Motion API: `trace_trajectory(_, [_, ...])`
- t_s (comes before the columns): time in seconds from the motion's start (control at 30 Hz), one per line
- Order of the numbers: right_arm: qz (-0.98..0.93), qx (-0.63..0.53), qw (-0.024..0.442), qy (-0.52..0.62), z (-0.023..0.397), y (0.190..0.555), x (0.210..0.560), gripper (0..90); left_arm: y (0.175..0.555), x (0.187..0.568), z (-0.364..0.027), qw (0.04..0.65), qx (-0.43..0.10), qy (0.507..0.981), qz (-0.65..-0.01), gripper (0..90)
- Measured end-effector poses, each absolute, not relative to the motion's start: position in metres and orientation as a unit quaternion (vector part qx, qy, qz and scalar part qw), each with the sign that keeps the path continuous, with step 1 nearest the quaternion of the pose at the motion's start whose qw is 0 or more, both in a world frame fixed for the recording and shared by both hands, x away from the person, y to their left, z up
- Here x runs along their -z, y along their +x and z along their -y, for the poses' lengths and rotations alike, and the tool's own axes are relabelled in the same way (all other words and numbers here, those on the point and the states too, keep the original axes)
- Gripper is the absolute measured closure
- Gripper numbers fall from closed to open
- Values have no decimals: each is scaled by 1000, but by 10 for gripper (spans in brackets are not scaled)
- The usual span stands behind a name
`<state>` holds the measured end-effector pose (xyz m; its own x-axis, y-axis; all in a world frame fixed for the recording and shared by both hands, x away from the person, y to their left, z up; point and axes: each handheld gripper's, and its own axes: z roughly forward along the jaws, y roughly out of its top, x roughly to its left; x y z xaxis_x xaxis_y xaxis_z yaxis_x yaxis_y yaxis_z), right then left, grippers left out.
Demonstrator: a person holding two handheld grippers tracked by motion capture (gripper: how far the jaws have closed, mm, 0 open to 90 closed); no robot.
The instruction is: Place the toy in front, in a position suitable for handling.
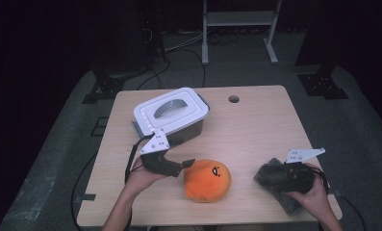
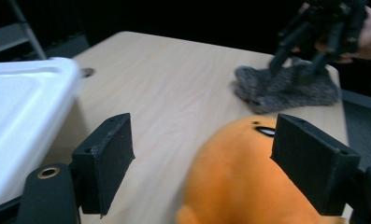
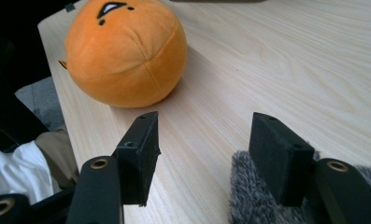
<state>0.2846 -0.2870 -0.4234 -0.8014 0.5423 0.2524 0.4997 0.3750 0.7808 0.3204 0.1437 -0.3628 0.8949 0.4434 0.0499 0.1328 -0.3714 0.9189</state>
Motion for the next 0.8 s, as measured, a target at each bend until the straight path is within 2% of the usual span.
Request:
trace_trajectory(0.27, [-831,-461,14,312,284,285,427,403,355,350,-170,532,-174,805,-198,224])
trace_trajectory(0.8, [-836,-459,6,302,280,287,429,375,405,330,-184,538,-180,799,-198,231])
